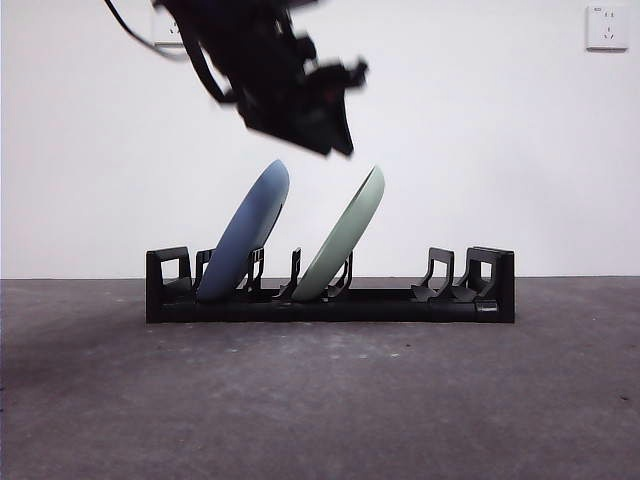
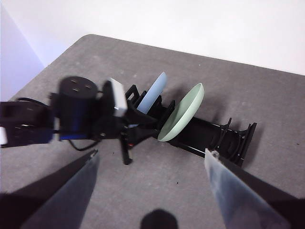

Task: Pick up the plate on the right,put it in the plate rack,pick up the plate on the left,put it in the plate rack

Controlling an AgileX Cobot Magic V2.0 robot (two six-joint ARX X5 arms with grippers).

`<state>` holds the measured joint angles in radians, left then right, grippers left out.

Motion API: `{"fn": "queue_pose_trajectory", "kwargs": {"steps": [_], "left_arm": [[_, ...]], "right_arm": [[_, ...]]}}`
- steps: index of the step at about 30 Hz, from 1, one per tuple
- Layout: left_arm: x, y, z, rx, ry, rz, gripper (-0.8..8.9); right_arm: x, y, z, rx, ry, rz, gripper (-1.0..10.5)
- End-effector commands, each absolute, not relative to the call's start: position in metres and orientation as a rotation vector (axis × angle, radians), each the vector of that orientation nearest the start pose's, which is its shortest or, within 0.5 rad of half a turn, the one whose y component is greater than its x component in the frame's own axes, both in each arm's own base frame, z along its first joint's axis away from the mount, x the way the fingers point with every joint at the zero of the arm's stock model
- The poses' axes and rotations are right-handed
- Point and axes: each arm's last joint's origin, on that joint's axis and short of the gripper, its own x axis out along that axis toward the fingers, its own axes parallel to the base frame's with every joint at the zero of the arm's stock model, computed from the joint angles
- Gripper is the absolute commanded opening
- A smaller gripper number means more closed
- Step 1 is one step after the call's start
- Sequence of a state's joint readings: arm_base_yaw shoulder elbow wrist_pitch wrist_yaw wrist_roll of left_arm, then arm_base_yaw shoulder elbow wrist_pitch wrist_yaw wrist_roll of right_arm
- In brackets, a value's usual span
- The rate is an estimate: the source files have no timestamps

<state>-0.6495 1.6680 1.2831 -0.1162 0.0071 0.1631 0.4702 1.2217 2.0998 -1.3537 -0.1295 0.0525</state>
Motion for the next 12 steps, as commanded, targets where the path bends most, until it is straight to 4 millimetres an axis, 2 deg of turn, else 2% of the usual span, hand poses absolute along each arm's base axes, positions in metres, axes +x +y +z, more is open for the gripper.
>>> {"fn": "queue_pose_trajectory", "kwargs": {"steps": [1, 7, 12], "left_arm": [[0.286, -0.224, 0.302, 0.281, 0.430, -0.692, 1.61], [0.235, -0.194, 0.357, 0.195, 0.424, -0.800, 1.57], [0.189, -0.158, 0.391, 0.177, 0.397, -0.820, 1.57]], "right_arm": [[0.111, 0.061, 0.531, -0.042, 0.521, 0.576, 3.8], [0.119, 0.065, 0.524, -0.053, 0.560, 0.575, 3.8], [0.135, 0.074, 0.499, -0.088, 0.671, 0.582, 3.8]]}}
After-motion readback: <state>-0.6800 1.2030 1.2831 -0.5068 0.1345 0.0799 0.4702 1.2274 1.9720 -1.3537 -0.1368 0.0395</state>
